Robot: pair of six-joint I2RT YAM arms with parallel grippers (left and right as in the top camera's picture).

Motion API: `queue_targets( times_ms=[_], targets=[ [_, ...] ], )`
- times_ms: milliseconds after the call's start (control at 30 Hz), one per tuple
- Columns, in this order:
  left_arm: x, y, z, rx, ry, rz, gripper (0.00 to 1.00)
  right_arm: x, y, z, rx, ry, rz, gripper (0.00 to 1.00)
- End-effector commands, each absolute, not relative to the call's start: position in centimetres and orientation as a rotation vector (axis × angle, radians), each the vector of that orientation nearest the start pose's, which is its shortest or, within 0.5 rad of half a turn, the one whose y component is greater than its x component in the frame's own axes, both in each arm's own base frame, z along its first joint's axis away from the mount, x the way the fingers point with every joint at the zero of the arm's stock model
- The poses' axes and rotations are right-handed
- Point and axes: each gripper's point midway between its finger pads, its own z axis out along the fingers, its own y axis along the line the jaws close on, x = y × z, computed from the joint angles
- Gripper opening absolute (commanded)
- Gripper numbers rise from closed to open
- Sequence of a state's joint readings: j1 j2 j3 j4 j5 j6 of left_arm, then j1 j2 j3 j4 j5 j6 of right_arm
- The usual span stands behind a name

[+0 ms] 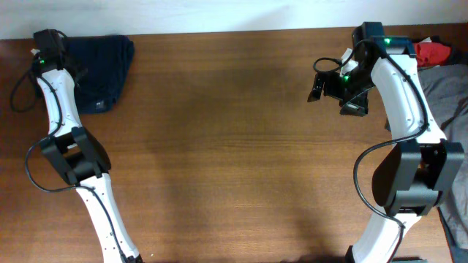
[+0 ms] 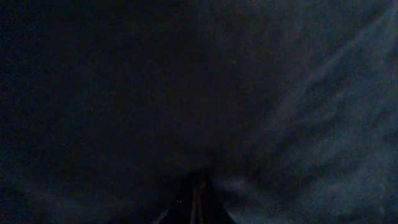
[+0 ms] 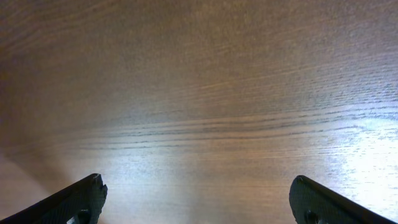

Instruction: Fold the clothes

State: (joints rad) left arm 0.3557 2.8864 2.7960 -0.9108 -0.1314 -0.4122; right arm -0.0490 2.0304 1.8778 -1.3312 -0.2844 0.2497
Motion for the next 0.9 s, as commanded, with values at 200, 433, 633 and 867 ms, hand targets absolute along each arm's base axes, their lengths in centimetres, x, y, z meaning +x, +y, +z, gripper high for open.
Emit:
queue_targets(
  times_ms=[200, 433, 633, 867],
  targets=[
    [62.2, 24.7, -4.0, -0.988, 2.347, 0.114, 0.02, 41.2, 2.9, 14.0, 0.409, 3.008, 0.435, 0.99],
    [61.5, 24.1, -1.5, -0.993, 2.378, 0.104, 0.08, 41.2, 2.9, 14.0, 0.409, 3.007, 0.436, 0.99],
    [61.7, 23.7, 5.6, -0.961, 2.317, 0.086, 0.48, 41.5, 2.9, 14.0, 0.411, 2.995, 0.436, 0.99],
    [61.9, 21.9, 15.0, -0.891, 2.210, 0.061, 0.92, 42.3, 3.1, 14.8, 0.428, 2.947, 0.444, 0.99]
  ],
)
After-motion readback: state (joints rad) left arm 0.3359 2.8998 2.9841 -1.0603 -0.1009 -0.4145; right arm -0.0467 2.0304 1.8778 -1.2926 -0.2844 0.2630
